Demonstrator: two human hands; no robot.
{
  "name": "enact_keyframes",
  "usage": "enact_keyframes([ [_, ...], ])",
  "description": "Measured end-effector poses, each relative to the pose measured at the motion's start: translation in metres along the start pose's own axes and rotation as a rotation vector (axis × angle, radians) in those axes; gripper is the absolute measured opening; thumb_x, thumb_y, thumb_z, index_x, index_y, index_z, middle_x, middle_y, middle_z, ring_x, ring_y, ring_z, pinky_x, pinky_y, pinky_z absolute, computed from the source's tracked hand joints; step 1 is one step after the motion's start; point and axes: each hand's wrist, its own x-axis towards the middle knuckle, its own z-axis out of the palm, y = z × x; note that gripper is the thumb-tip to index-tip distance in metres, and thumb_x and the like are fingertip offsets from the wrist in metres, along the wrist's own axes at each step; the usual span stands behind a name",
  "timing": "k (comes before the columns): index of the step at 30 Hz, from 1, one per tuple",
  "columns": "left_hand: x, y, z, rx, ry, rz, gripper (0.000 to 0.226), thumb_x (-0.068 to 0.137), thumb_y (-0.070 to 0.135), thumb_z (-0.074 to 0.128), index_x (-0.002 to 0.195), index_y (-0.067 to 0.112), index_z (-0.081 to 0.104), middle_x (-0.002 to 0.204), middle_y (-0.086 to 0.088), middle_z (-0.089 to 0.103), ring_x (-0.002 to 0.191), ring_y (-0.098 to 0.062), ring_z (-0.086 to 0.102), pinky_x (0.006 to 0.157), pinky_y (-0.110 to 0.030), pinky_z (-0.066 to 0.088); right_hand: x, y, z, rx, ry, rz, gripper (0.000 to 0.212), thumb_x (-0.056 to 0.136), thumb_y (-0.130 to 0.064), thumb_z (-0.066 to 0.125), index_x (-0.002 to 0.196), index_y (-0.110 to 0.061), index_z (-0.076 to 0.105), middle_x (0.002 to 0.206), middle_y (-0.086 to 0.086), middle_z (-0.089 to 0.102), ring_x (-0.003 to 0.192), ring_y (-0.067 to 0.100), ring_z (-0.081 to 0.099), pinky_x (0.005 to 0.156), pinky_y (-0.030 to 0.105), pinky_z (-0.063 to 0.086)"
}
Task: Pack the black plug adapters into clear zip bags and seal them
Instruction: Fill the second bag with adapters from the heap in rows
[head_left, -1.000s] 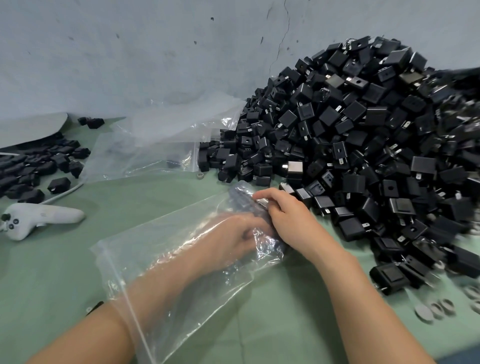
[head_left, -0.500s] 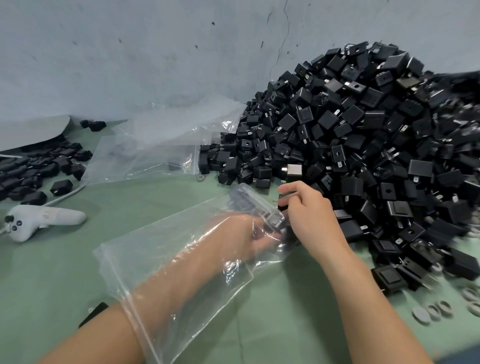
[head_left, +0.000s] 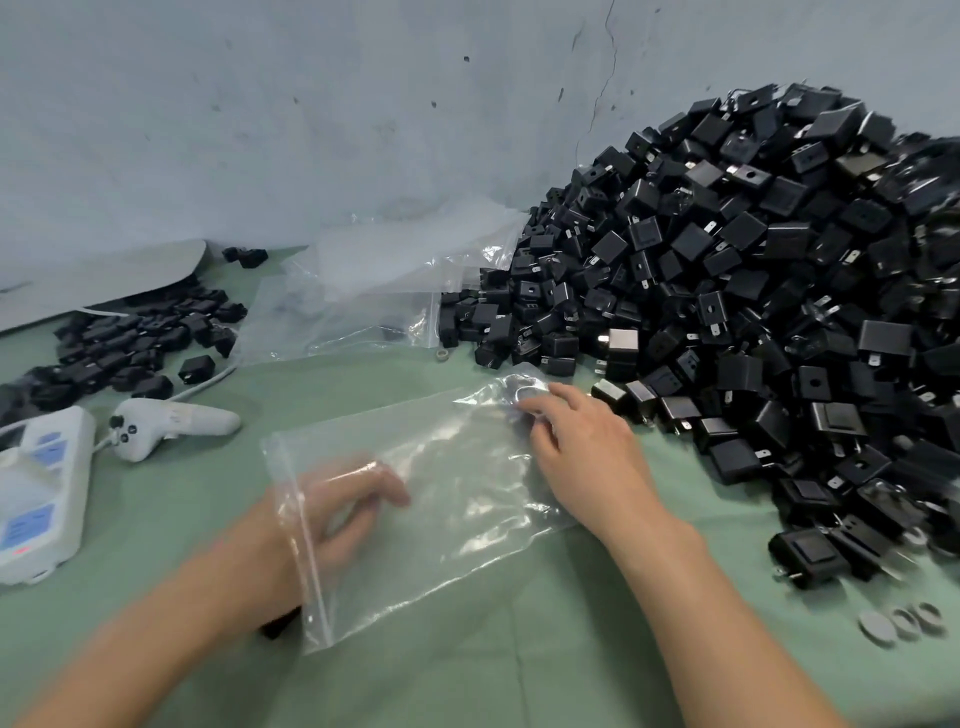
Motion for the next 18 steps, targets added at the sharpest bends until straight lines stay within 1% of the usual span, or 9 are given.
enact_keyframes([
  [2, -0.032, -0.014, -0.021, 0.057, 0.094, -0.115, 0.025, 0.088, 0.029, 0.048, 0.092, 0.046, 0.066, 0.108, 0.021, 0.066, 0.102, 0.003, 0.062, 0.083, -0.019, 0.045, -0.003, -0.008, 0.002, -0.037, 0.015, 0.039, 0.039, 0.103, -0.031, 0.037, 0.139, -0.035, 0.052, 0.15, -0.006, 0.044, 0.138, 0.017, 0.037, 0.113, 0.037, 0.028],
  [5, -0.068, -0.027, -0.03, 0.083, 0.247, -0.26, 0.022, 0.088, 0.026, 0.053, 0.092, 0.045, 0.063, 0.103, 0.022, 0.063, 0.092, 0.003, 0.057, 0.071, -0.007, 0.038, -0.007, -0.021, 0.005, -0.048, 0.04, 0.067, 0.039, 0.104, -0.03, 0.037, 0.14, -0.03, 0.051, 0.15, -0.003, 0.043, 0.139, 0.018, 0.034, 0.113, 0.036, 0.025],
  [8, -0.093, -0.031, -0.016, 0.036, 0.164, -0.31, 0.01, 0.096, 0.04, 0.058, 0.103, 0.045, 0.061, 0.104, 0.027, 0.059, 0.098, 0.004, 0.057, 0.088, -0.017, 0.042, -0.01, -0.025, 0.002, 0.038, 0.125, 0.075, 0.035, 0.105, -0.027, 0.038, 0.133, -0.027, 0.057, 0.146, -0.001, 0.048, 0.137, 0.02, 0.037, 0.111, 0.039, 0.029],
  [10, -0.104, -0.032, -0.01, 0.107, 0.118, -0.291, 0.021, 0.09, 0.057, 0.052, 0.107, 0.046, 0.059, 0.109, 0.029, 0.059, 0.107, 0.005, 0.054, 0.096, -0.023, 0.04, -0.011, -0.021, -0.003, 0.04, 0.236, 0.093, 0.034, 0.103, -0.023, 0.041, 0.132, -0.026, 0.058, 0.144, 0.0, 0.05, 0.136, 0.021, 0.038, 0.108, 0.04, 0.03],
  [12, -0.106, -0.031, -0.011, 0.102, 0.125, -0.312, 0.025, 0.084, 0.064, 0.054, 0.102, 0.048, 0.063, 0.107, 0.028, 0.063, 0.105, 0.01, 0.053, 0.093, -0.01, 0.037, -0.011, -0.009, -0.008, -0.052, 0.293, 0.147, 0.039, 0.101, -0.022, 0.046, 0.139, -0.025, 0.054, 0.151, 0.004, 0.045, 0.142, 0.026, 0.032, 0.113, 0.043, 0.025],
  [14, -0.106, -0.032, -0.012, 0.046, 0.132, -0.384, 0.023, 0.08, 0.058, 0.07, 0.102, 0.051, 0.064, 0.108, 0.029, 0.063, 0.1, 0.012, 0.055, 0.084, 0.001, 0.035, -0.009, 0.008, -0.013, -0.167, 0.244, 0.226, 0.049, 0.099, -0.031, 0.05, 0.147, -0.028, 0.044, 0.161, 0.009, 0.027, 0.15, 0.033, 0.015, 0.12, 0.05, 0.011],
  [15, -0.106, -0.035, -0.011, 0.022, 0.165, -0.42, 0.032, 0.074, 0.05, 0.075, 0.103, 0.054, 0.062, 0.105, 0.026, 0.065, 0.097, 0.013, 0.056, 0.08, 0.003, 0.035, -0.006, 0.016, -0.015, -0.209, 0.205, 0.254, 0.056, 0.098, -0.04, 0.051, 0.151, -0.03, 0.037, 0.165, 0.01, 0.017, 0.152, 0.035, 0.006, 0.121, 0.053, 0.005],
  [17, -0.103, -0.042, -0.009, 0.016, 0.247, -0.464, 0.046, 0.07, 0.029, 0.084, 0.099, 0.055, 0.061, 0.095, 0.011, 0.067, 0.093, 0.007, 0.059, 0.079, -0.001, 0.038, 0.002, 0.032, -0.02, -0.281, 0.143, 0.274, 0.073, 0.094, -0.057, 0.053, 0.156, -0.032, 0.023, 0.167, 0.011, 0.001, 0.152, 0.038, -0.002, 0.121, 0.056, 0.001],
  [18, -0.098, -0.046, -0.008, 0.032, 0.303, -0.476, 0.052, 0.072, 0.021, 0.085, 0.1, 0.055, 0.058, 0.094, 0.008, 0.064, 0.091, 0.0, 0.06, 0.08, -0.008, 0.041, 0.007, 0.038, -0.022, -0.321, 0.117, 0.271, 0.08, 0.092, -0.063, 0.053, 0.157, -0.032, 0.018, 0.167, 0.011, -0.005, 0.152, 0.039, -0.002, 0.121, 0.056, 0.002],
])
